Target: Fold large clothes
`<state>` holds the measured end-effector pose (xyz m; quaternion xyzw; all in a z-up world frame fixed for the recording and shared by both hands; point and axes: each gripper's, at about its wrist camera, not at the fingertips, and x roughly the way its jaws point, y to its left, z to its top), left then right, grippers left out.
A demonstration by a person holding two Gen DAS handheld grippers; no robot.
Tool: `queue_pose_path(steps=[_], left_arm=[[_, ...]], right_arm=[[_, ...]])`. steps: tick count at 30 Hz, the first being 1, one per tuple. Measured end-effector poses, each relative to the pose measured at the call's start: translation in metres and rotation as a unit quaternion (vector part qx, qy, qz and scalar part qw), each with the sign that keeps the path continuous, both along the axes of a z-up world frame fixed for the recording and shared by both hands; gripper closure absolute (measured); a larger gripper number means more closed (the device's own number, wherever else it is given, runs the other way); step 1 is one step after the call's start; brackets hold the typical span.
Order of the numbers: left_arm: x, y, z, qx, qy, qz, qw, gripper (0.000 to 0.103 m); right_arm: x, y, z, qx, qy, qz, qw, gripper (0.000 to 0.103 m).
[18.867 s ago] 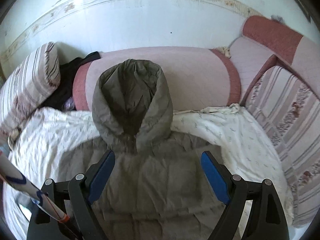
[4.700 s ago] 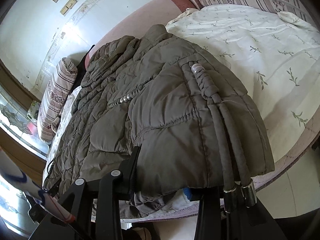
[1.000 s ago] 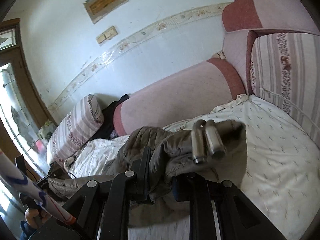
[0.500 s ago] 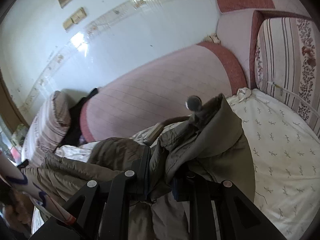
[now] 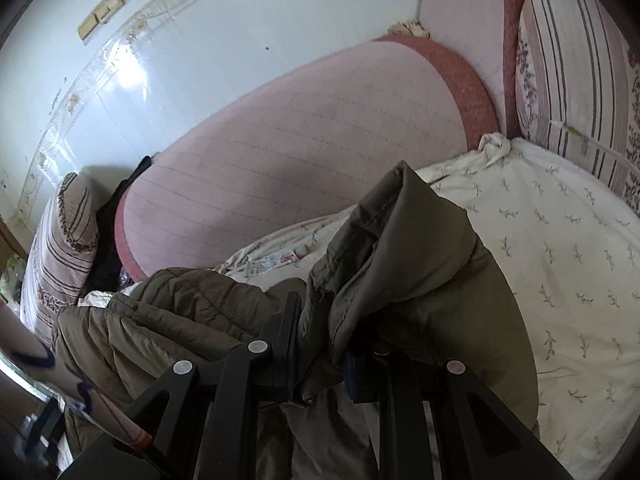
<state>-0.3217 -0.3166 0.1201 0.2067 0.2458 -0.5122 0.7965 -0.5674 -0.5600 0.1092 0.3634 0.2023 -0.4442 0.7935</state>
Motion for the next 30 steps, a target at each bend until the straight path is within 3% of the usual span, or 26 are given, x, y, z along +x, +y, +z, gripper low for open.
queue_pose_path(steps=[3,7,11,16,21,23,30], left_arm=[[-0.001,-0.022,-0.023,0.029,-0.013,0.024,0.9992,0.043],[0.029,-0.046,-0.047,0.066,0.036,0.046,0.9961,0.040],[0.035,-0.060,-0.059,0.077,0.025,0.048,0.9956,0.037],[0.041,-0.075,-0.068,0.087,0.026,0.046,0.9948,0.036],[0.040,-0.081,-0.076,0.090,0.011,0.045,0.9949,0.035],[0.040,-0.081,-0.078,0.086,0.007,0.047,0.9952,0.035],[0.041,-0.081,-0.091,0.065,-0.005,0.053,0.9964,0.031]], right_arm=[[-0.004,0.000,-0.005,0.007,-0.017,0.007,1.000,0.074],[-0.019,0.013,0.005,-0.001,-0.053,0.022,0.998,0.057],[-0.036,0.043,0.022,-0.031,-0.062,0.041,0.997,0.050],[-0.023,0.079,0.014,-0.069,0.022,0.084,0.994,0.050],[0.009,0.077,-0.032,-0.080,0.124,0.096,0.984,0.048],[0.011,0.073,-0.051,-0.079,0.123,0.094,0.985,0.047],[0.018,0.076,-0.067,-0.089,0.145,0.094,0.981,0.047]])
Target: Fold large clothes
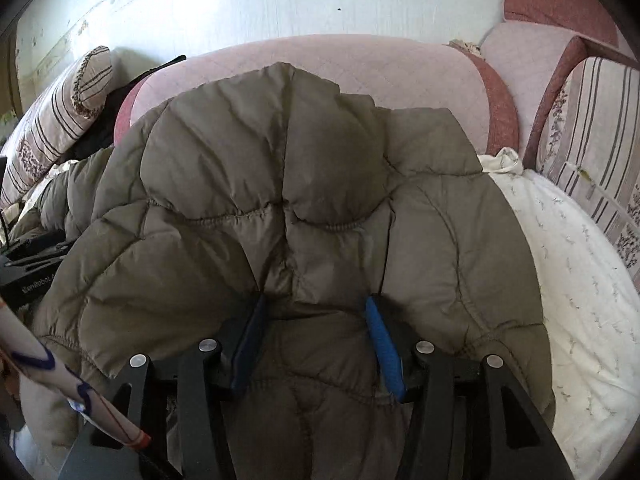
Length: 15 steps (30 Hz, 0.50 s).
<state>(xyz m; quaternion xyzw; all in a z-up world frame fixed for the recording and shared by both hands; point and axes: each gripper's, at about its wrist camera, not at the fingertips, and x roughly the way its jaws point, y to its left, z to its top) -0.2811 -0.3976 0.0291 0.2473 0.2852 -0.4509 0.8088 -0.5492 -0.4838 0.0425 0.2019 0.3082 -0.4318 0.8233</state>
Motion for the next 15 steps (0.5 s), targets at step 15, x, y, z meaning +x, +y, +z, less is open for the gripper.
queue_pose_path(steps=[15], left_arm=[[-0.043,0.150,0.047,-0.015,0.007,0.070,0.9974,0.019]], right_arm=[[-0.055,0.101,0.068,0.037,-0.106,-0.061,0.992,0.036]])
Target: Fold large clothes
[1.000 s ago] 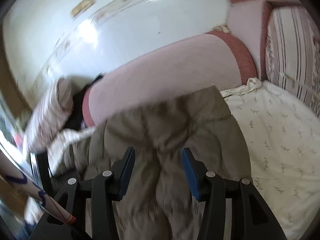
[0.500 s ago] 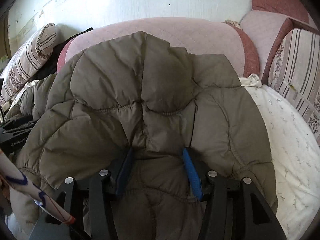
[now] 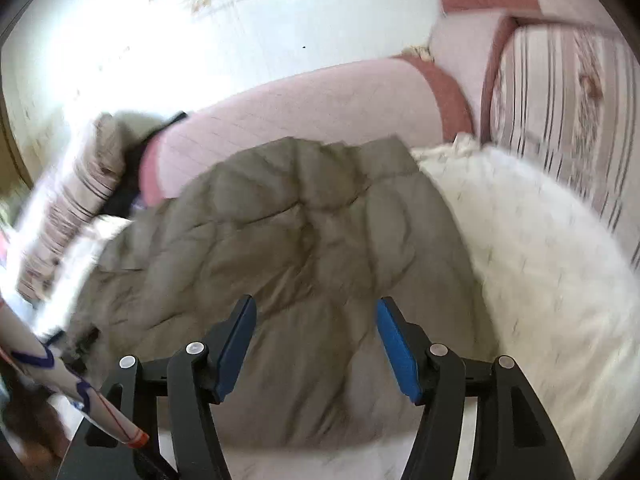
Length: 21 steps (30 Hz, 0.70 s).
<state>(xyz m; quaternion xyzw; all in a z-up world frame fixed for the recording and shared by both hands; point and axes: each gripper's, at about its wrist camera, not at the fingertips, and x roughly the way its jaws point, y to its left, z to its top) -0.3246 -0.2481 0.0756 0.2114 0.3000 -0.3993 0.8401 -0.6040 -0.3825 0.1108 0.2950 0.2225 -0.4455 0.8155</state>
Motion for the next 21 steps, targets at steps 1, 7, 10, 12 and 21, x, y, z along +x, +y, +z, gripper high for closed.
queue_pose_path(steps=[1,7,10,12,21], left_arm=[[0.000,0.015,0.000,-0.001,0.009,0.010,0.9999,0.019],[0.009,0.059,0.007,-0.005,0.028,0.068,0.9973,0.019],[0.007,0.057,0.012,-0.009,0.011,0.069,0.9975,0.019],[0.004,0.052,0.011,-0.016,-0.001,0.066,0.9977,0.019],[0.018,0.009,-0.029,0.002,-0.001,0.057,0.9984,0.018]], right_arm=[[-0.004,0.011,0.000,0.006,-0.012,0.000,1.000,0.036],[0.008,0.053,0.006,-0.015,-0.005,0.018,1.000,0.036],[0.018,0.058,0.005,-0.038,0.005,0.022,0.999,0.036],[0.026,0.055,-0.001,-0.041,0.008,0.031,0.999,0.036],[0.080,0.033,-0.036,-0.046,0.077,0.066,0.994,0.036]])
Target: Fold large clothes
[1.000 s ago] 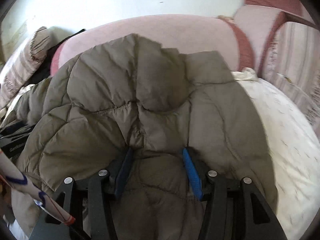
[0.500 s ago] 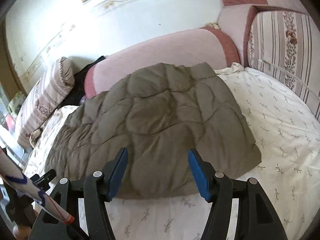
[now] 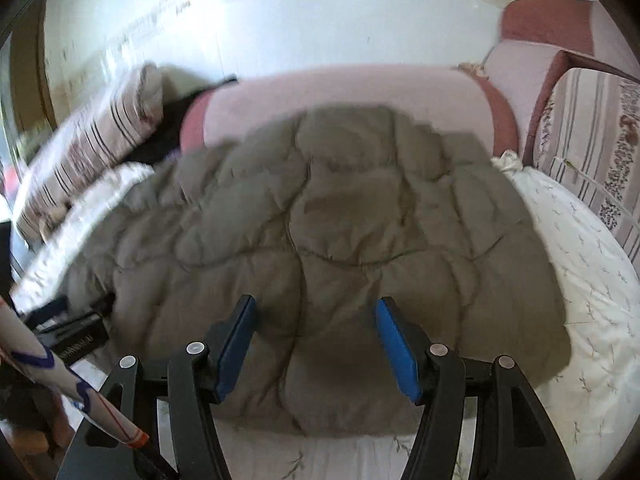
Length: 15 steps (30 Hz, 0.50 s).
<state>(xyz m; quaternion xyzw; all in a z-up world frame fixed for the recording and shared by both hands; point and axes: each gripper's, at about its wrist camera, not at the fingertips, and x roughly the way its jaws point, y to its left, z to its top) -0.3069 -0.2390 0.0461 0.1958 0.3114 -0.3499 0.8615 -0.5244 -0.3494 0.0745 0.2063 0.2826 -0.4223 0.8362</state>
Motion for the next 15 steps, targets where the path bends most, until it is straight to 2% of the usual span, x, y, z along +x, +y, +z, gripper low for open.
queue_pose_path(steps=[4,15], left_arm=[[-0.004,-0.010,-0.003,0.014,-0.024,-0.002,0.9996,0.017],[-0.007,-0.015,-0.010,0.030,-0.039,0.001,0.9988,0.017]], right_arm=[[0.014,-0.014,-0.025,0.027,0.027,0.003,0.999,0.033],[0.018,-0.014,-0.033,0.029,0.036,0.004,0.999,0.032]])
